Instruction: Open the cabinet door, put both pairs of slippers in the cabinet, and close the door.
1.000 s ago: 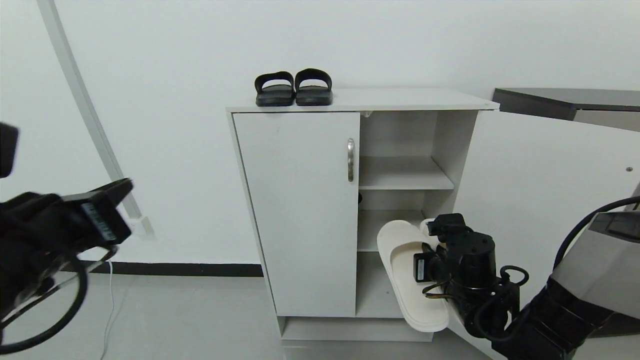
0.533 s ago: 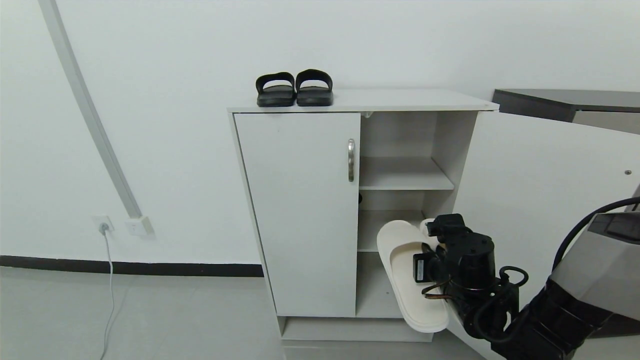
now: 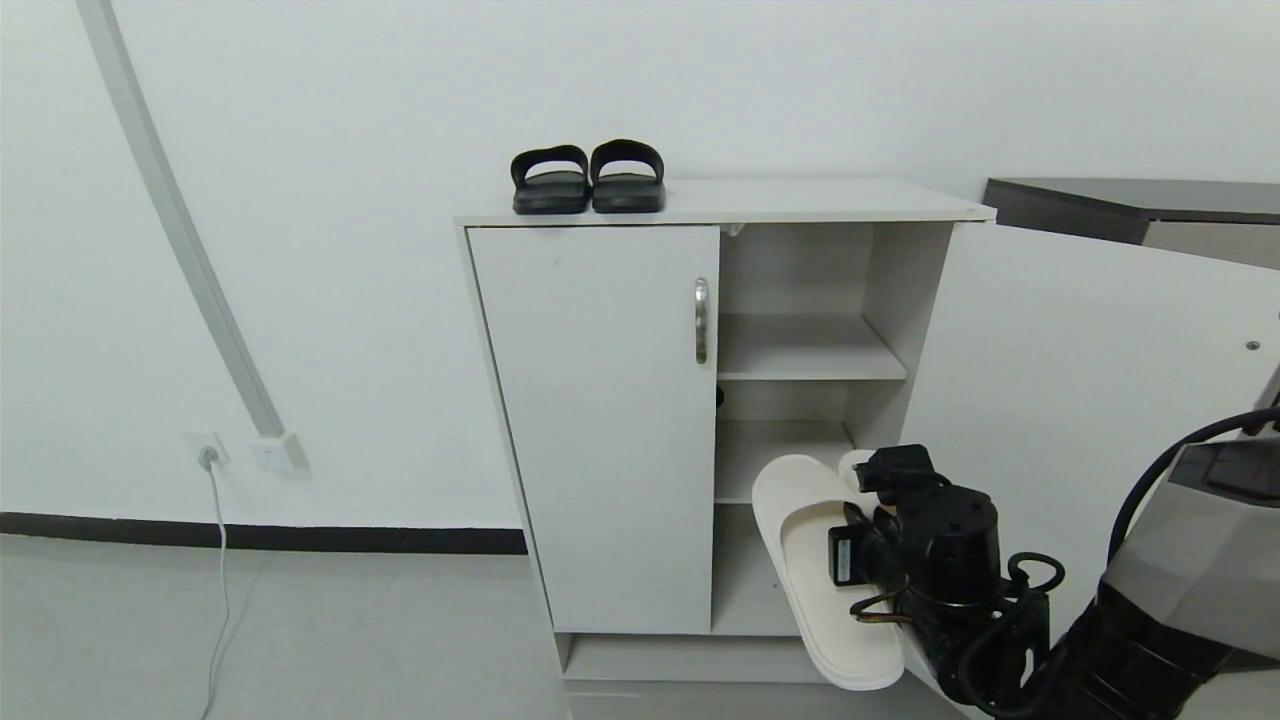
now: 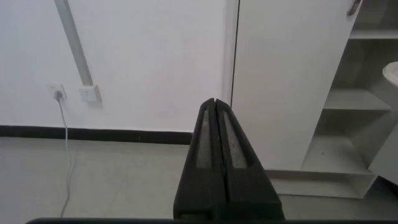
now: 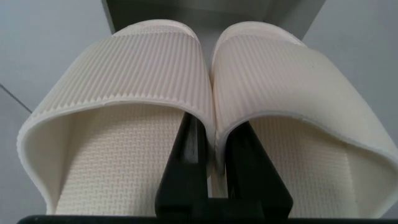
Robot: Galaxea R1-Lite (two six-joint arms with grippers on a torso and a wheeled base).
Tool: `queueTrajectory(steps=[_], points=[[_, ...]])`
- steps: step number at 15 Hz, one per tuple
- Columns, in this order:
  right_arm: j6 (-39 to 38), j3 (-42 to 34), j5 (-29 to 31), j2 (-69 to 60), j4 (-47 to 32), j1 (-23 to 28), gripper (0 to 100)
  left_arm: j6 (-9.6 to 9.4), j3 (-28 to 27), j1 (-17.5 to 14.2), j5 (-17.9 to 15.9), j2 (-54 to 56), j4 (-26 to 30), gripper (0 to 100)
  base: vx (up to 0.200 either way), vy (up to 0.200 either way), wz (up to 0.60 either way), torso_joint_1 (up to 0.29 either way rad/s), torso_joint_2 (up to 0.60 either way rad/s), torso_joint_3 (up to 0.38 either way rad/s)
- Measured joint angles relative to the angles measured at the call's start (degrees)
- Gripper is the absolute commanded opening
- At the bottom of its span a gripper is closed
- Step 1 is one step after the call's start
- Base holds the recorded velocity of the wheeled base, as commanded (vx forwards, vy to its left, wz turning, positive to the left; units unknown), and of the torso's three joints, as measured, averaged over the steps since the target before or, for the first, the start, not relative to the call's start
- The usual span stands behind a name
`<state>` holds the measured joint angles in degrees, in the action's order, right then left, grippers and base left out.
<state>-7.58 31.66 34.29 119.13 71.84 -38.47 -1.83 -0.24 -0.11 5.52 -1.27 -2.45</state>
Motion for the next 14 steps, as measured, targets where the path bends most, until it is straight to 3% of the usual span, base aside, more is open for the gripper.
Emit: queueTrajectory(steps=[2, 4, 6, 8, 9, 11, 12, 14], points=[[0.09, -0.73, -0.02, -0.28, 0.12, -0.05, 0, 1.39, 0.20, -0.05, 2.33, 0.80, 0.11, 0, 0.000, 0.000, 0.00, 0.000, 0.00, 0.000], [0.11, -0.95, -0.27, -0.35, 0.15, -0.28, 0, 1.29, 0.22, -0.27, 5.34, 0.59, 0.13, 0, 0.000, 0.000, 0.00, 0.000, 0.00, 0.000], [0.11, -0.95, -0.30, -0.35, 0.15, -0.24, 0, -2.44, 0.22, -0.35, 5.63, 0.67, 0.11, 0, 0.000, 0.000, 0.00, 0.000, 0.00, 0.000], [0.17, -0.77, -0.35, -0.28, 0.15, -0.41, 0, -3.10, 0.15, -0.40, 6.29, 0.72, 0.10, 0, 0.000, 0.000, 0.00, 0.000, 0.00, 0.000], [0.20, -0.73, -0.30, -0.22, 0.15, -0.79, 0, -2.30, 0.13, -0.27, 5.78, 0.91, 0.10, 0, 0.000, 0.000, 0.00, 0.000, 0.00, 0.000], [0.33, -0.21, -0.24, -0.05, 0.04, -1.93, 0, -1.83, 0.20, -0.13, -0.02, 1.22, -0.06, 0, 0.000, 0.000, 0.00, 0.000, 0.00, 0.000], [0.44, 0.61, -0.11, 0.02, -0.13, -2.65, 0, -3.15, 0.22, -0.07, -0.88, 1.27, -0.20, 0, 0.000, 0.000, 0.00, 0.000, 0.00, 0.000], [0.50, 1.80, 0.02, 0.09, -0.45, -4.33, 0, -3.50, 0.22, -0.13, 0.00, 0.94, -0.17, 0, 0.000, 0.000, 0.00, 0.000, 0.00, 0.000]])
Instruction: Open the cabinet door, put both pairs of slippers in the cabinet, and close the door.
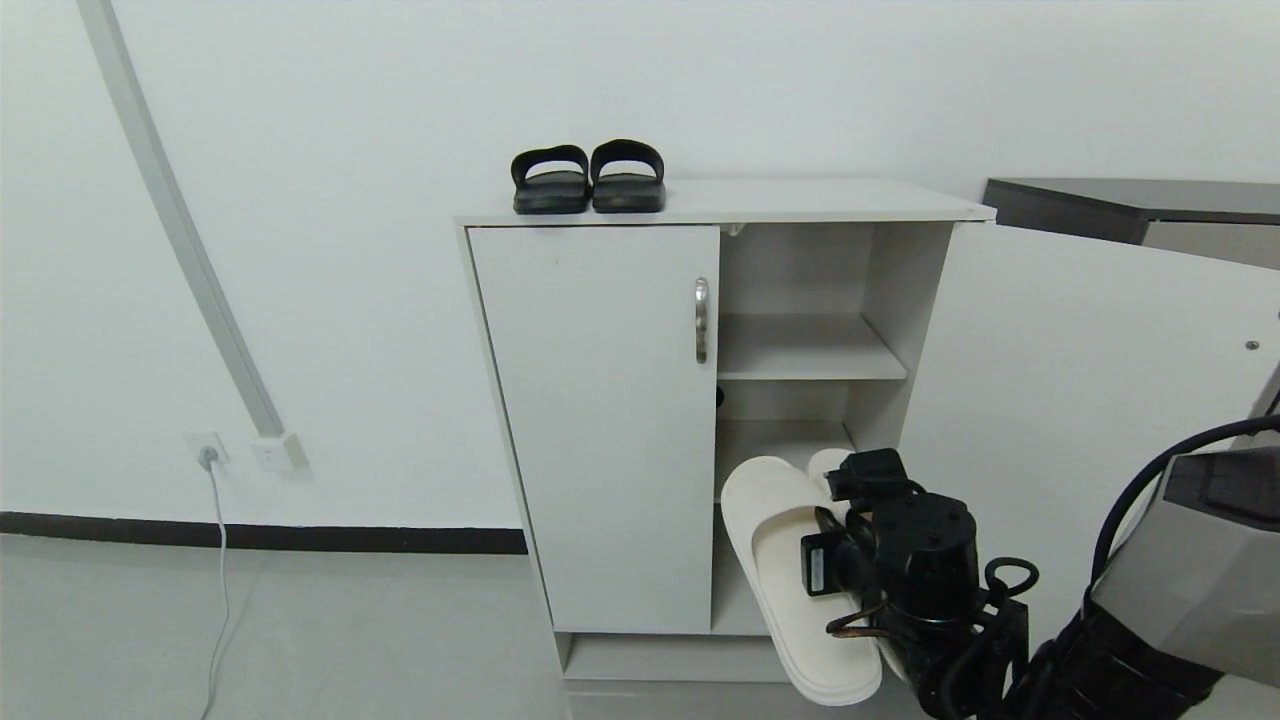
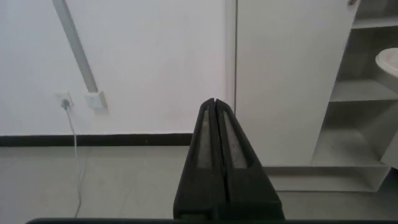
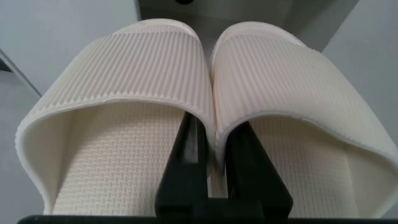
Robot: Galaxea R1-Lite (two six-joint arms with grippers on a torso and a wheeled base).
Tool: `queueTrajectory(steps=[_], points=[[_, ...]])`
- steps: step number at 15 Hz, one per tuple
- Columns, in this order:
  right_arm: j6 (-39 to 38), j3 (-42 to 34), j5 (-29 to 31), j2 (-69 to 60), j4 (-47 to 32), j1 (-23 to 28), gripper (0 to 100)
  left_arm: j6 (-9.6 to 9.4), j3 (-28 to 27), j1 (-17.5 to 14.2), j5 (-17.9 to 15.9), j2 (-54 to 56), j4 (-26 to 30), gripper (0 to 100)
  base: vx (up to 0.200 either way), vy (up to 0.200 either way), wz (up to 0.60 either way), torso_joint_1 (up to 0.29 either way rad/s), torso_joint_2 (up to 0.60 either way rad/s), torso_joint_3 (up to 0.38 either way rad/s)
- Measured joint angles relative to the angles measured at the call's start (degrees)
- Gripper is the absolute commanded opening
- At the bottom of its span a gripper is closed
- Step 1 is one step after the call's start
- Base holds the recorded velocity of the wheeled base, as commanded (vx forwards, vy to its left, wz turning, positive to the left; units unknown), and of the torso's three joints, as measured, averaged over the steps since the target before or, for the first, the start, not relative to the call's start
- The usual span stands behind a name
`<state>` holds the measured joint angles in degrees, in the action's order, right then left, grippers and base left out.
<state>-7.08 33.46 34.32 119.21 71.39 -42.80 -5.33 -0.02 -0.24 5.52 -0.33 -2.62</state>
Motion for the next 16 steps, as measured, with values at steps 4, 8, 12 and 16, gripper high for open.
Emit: queueTrajectory(steps=[4, 8, 12, 16], points=[[0.06, 0.62, -0.02, 0.05, -0.37, -0.63, 0, 2.49, 0.00, -0.11, -1.78, -0.38, 1.29, 0, 0.000, 0.000, 0.00, 0.000, 0.00, 0.000], [0.00, 0.60, 0.02, 0.05, -0.34, -0.57, 0, 2.44, -0.02, 0.24, -8.36, 0.28, 2.62, 0, 0.000, 0.000, 0.00, 0.000, 0.00, 0.000], [-0.63, 3.17, 2.11, 1.29, -0.34, -0.74, 0, 3.99, 0.00, 0.24, -7.70, 0.38, 2.62, 0, 0.000, 0.000, 0.00, 0.000, 0.00, 0.000], [-6.51, 7.74, 7.86, 2.78, -9.07, -1.10, 0, 4.00, 0.02, 0.24, -7.68, 0.40, 2.62, 0, 0.000, -0.050, 0.00, 0.001, 0.00, 0.001]])
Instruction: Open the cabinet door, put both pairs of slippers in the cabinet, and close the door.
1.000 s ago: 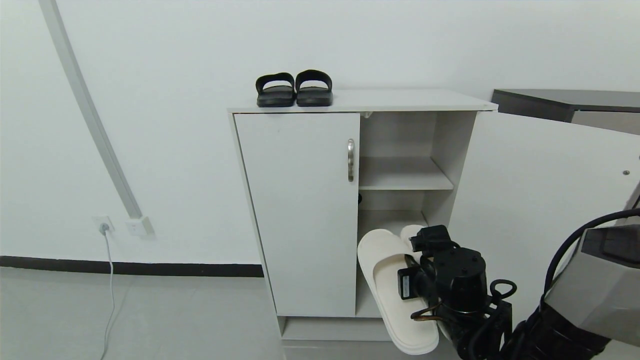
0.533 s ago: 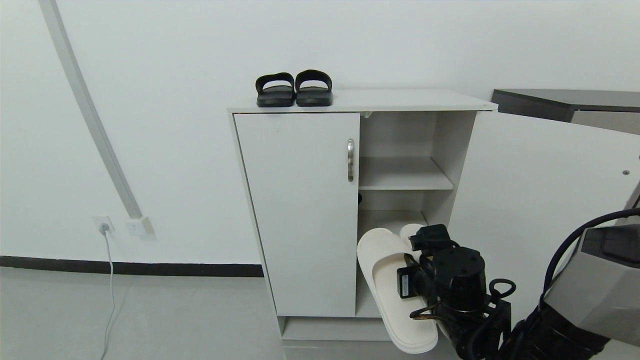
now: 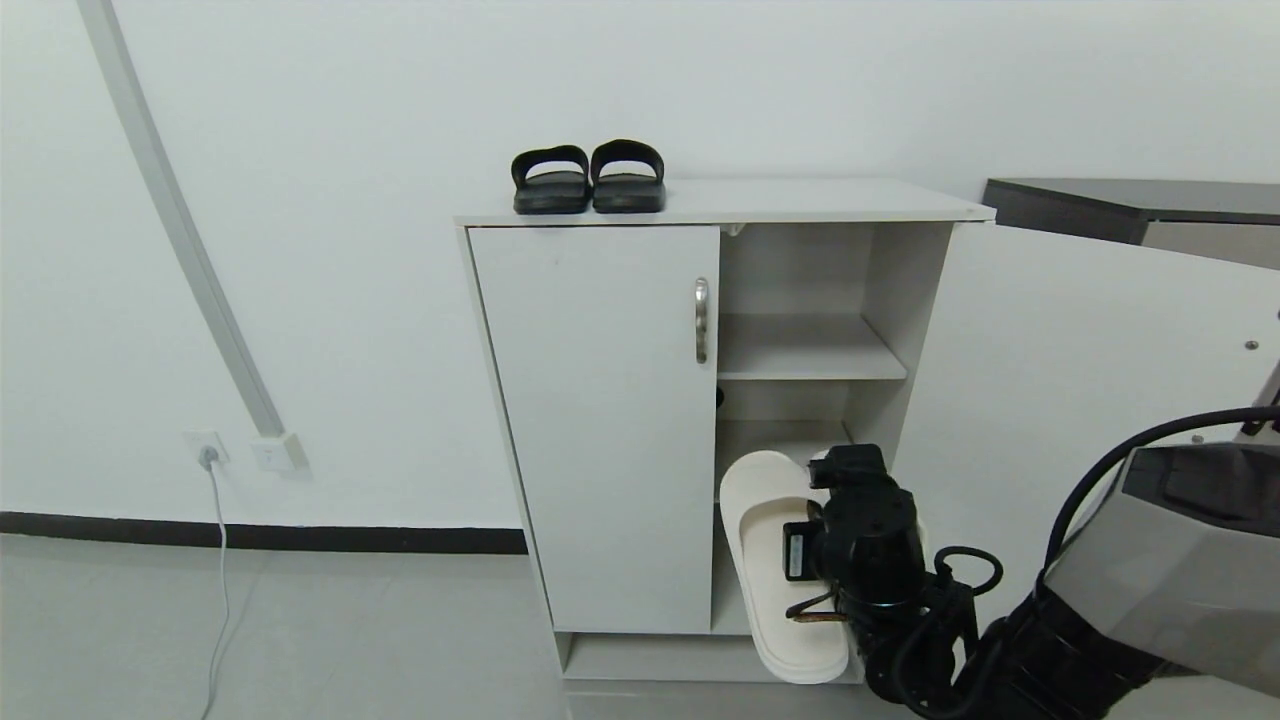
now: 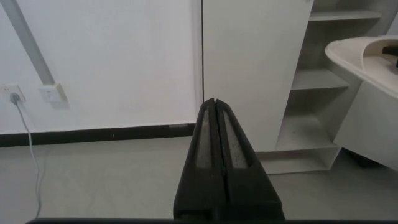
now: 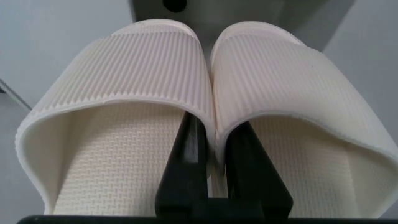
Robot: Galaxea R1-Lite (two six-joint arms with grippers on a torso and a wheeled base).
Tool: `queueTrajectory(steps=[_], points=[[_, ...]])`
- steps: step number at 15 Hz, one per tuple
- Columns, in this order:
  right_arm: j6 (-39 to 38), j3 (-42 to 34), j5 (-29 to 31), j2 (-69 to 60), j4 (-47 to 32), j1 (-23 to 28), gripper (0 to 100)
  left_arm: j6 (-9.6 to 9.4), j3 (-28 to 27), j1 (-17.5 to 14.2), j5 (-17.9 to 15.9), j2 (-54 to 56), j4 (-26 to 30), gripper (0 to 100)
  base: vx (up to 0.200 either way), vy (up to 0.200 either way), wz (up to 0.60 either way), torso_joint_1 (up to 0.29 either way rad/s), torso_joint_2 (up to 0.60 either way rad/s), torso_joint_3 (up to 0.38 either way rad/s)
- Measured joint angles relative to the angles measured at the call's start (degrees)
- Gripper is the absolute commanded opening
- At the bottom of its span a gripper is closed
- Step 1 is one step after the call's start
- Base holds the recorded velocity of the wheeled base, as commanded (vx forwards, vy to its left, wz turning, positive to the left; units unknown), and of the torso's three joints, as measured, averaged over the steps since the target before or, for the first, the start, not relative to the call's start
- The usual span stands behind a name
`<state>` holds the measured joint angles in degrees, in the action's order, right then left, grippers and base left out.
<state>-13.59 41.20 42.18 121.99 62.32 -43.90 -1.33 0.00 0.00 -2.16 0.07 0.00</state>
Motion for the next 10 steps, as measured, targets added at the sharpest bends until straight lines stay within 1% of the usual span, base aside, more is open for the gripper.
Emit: queueTrajectory(steps=[1, 2, 5, 10], points=[[-3.05, 2.01, 1.66, 0.23, -5.12, 0.16, 0, -0.01, 0.00, 0.00, 0.02, 0.00, 0.00, 0, 0.000, -0.200, 0.00, 0.002, 0.00, 0.002], [-4.69, 3.39, 3.01, 0.39, -7.66, 0.18, 0, 0.00, 0.00, 0.00, 0.05, 0.00, 0.00, 0, 0.000, -0.200, 0.00, 0.007, 0.01, -0.002], [-5.12, 4.61, 3.36, 0.67, -8.05, 0.27, 0, 0.02, 0.00, 0.00, 0.06, 0.00, 0.00, 0, 0.000, -0.200, 0.00, 0.001, 0.00, 0.004], [-5.07, 4.88, 3.50, 2.24, -7.78, 0.02, 0, 0.05, 0.00, 0.05, 0.06, 0.00, 0.00, 0, 0.000, 0.000, 0.00, 0.000, 0.00, 0.000]])
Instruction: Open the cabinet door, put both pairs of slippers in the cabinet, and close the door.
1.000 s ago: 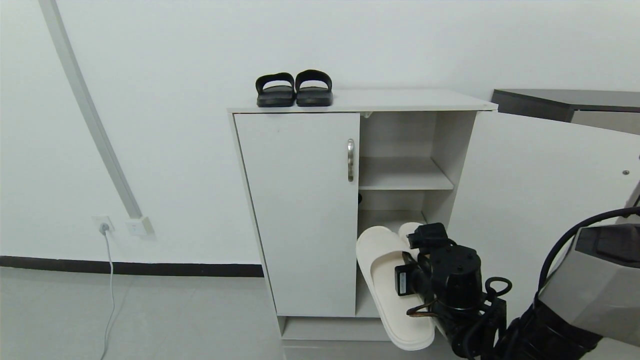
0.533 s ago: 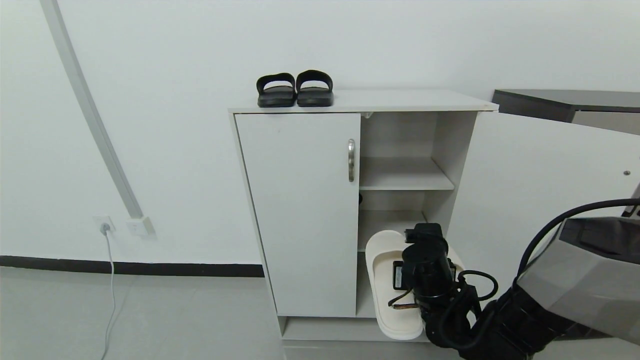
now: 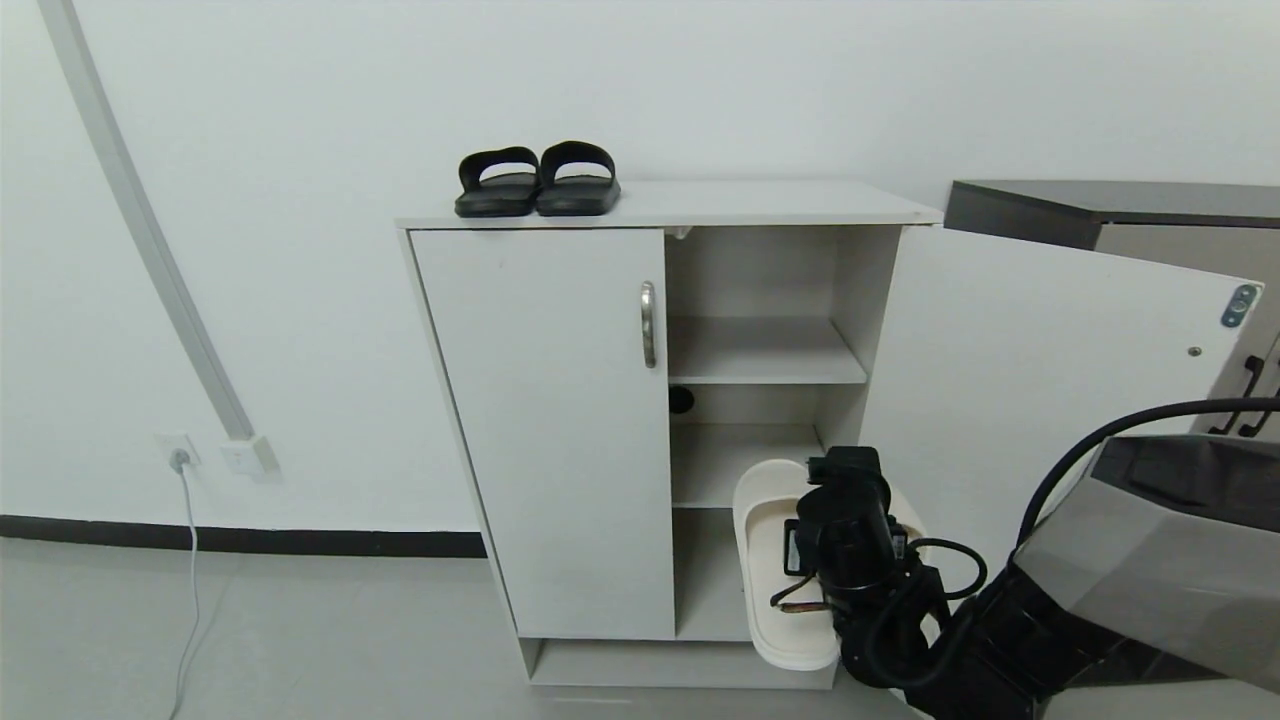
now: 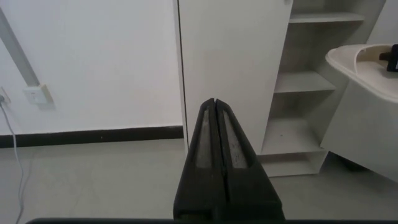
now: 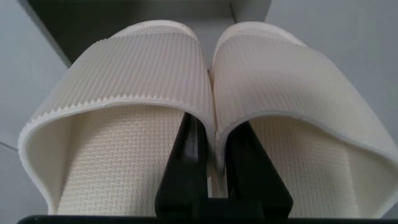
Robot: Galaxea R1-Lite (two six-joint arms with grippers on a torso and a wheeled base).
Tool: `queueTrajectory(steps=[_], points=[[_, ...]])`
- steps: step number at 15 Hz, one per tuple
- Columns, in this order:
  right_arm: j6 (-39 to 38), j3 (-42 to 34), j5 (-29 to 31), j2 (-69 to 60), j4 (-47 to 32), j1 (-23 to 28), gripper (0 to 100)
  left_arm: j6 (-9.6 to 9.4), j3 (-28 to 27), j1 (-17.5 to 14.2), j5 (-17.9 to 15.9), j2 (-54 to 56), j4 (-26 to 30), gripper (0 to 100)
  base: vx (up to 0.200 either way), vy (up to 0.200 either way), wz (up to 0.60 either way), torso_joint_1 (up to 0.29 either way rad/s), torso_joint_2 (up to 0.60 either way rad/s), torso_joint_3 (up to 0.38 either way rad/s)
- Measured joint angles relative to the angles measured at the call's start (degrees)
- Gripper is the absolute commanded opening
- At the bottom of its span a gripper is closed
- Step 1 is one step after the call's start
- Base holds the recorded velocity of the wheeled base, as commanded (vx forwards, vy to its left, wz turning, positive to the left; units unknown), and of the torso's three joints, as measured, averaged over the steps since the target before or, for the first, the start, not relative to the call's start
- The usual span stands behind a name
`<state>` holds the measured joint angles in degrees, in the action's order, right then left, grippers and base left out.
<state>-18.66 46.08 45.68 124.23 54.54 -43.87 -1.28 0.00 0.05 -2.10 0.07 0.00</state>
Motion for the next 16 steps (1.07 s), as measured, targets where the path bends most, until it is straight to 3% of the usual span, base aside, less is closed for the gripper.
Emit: queueTrajectory(steps=[16], points=[[0.30, 8.02, -4.07, 12.59, 3.27, 1.07, 0, -0.05, 0.00, -0.05, -0.01, 0.00, 0.00, 0, 0.000, 0.000, 0.00, 0.000, 0.00, -0.004]])
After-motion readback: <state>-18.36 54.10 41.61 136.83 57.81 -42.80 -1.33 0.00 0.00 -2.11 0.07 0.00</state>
